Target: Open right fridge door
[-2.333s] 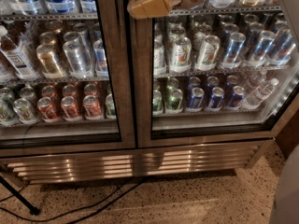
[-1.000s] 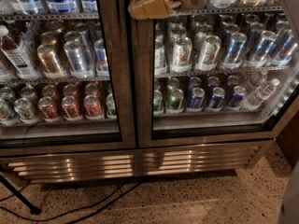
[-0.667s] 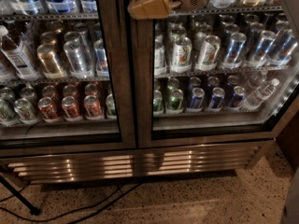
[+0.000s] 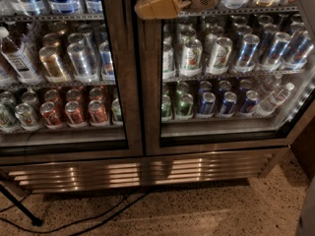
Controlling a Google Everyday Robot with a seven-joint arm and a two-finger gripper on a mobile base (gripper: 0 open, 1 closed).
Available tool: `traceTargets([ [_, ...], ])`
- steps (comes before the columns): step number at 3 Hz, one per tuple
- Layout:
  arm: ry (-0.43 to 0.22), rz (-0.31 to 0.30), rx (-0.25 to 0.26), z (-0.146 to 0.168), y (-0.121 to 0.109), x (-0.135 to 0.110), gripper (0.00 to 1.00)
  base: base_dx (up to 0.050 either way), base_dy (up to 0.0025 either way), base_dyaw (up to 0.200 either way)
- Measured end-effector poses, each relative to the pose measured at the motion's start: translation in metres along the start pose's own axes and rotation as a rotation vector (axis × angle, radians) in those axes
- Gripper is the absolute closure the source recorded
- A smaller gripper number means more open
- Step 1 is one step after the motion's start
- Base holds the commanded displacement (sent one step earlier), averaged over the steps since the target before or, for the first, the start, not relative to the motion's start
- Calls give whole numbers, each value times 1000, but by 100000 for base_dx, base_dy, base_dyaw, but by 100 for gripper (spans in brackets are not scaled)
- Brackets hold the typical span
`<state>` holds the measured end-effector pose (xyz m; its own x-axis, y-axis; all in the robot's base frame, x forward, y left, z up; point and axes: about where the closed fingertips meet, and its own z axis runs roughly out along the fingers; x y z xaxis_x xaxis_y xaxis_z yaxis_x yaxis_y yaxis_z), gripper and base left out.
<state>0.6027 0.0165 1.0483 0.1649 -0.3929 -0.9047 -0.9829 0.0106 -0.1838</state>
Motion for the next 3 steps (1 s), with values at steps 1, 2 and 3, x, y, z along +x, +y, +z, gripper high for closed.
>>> traceTargets([
  [1,-1,11,3,1,2,-1,100,0,0,0],
  [2,-15,20,9,0,1,-4,100,0,0,0],
  [3,-15,31,13,0,0,-4,100,0,0,0],
])
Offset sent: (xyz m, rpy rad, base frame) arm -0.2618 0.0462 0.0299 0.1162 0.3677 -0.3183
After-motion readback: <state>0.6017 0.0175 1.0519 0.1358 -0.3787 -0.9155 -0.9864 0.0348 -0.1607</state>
